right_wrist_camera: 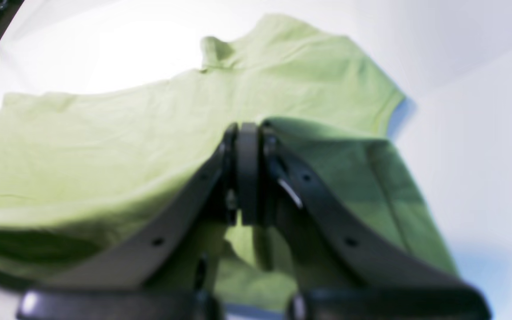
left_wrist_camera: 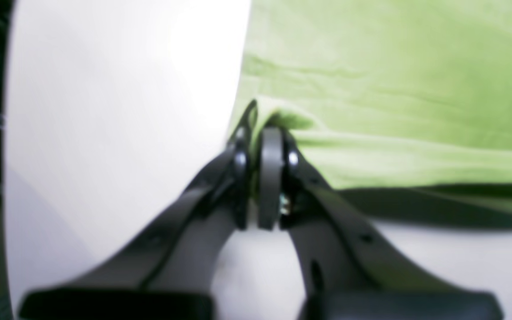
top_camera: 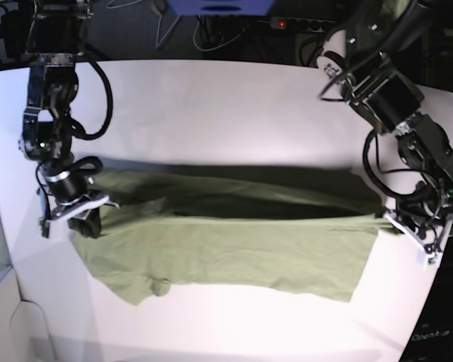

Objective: Fold the T-shirt properly
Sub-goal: 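Lift the gripped edge with both grippers and fold it over the shirt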

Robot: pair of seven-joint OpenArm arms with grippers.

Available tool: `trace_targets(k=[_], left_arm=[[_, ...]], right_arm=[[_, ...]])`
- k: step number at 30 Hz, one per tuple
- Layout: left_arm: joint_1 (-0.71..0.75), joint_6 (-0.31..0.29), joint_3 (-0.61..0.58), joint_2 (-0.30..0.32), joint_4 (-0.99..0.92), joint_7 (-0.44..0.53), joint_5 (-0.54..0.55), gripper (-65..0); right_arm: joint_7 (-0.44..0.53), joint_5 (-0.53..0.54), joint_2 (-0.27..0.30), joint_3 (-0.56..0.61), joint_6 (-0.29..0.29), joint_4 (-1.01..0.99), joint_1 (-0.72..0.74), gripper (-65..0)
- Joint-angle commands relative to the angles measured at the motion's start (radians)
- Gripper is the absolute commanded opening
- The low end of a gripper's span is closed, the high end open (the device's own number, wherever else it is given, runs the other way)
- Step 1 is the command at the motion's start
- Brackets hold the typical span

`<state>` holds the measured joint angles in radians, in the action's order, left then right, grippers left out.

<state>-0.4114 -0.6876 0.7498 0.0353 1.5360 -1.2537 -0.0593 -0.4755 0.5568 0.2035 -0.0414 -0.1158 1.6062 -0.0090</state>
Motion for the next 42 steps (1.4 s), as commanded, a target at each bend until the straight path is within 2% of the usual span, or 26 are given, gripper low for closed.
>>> trace_targets(k=[1,6,10,14,30,34,36,39,40,42], left_arm=[[-0.034,-0.002,-0.005,0.008,0.01,0.013,0.008,-62.7],[-0.057,-0.002,-0.005,0.03,-0.116,0.025,0.011,-62.7],[-0.056,-0.002,-0.005,0.042,-0.222,0.114,0.008,-62.7],[-0.056,-0.002,-0.005,0.044,-0.302,0.162,0.006,-62.7],[-0.083,-0.002,-0.003,0.064,-0.309,0.174,0.014,-62.4],[-0.083,-0.002,-0.003,0.064,-0.309,0.176,0.014,-62.3],[-0.083,-0.005,-0.003,0.064,-0.309,0.176,0.016,-62.3],[-0.082,-0.005,-0.005,0.064,-0.3,0.176,0.013,-62.1],[-0.082,-0.004,-0.005,0.064,-0.3,0.176,0.011,-61.0],[-0.082,-0.004,-0.005,0.065,-0.308,0.176,0.014,-54.9]], right_arm=[[0.025,-0.013,0.009,-0.004,0.005,0.015,0.022,-64.7],[0.028,-0.036,0.003,-0.004,0.005,-0.004,0.027,-64.9],[0.034,-0.036,0.003,-0.004,0.005,-0.04,0.037,-64.9],[0.036,-0.036,0.003,-0.004,0.005,-0.068,0.04,-64.9],[0.034,-0.037,0.009,0.047,0.005,-0.148,0.117,-64.1],[0.025,-0.037,0.027,0.048,0.005,-0.203,0.139,-63.5],[0.019,-0.037,0.038,0.065,0.005,-0.258,0.166,-58.2],[0.001,-0.037,0.063,0.09,0.001,-0.294,0.171,-42.4],[-0.004,-0.037,0.07,0.107,0.0,-0.294,0.171,-37.1],[-0.006,-0.037,0.093,0.166,-0.009,-0.287,0.168,-28.4]])
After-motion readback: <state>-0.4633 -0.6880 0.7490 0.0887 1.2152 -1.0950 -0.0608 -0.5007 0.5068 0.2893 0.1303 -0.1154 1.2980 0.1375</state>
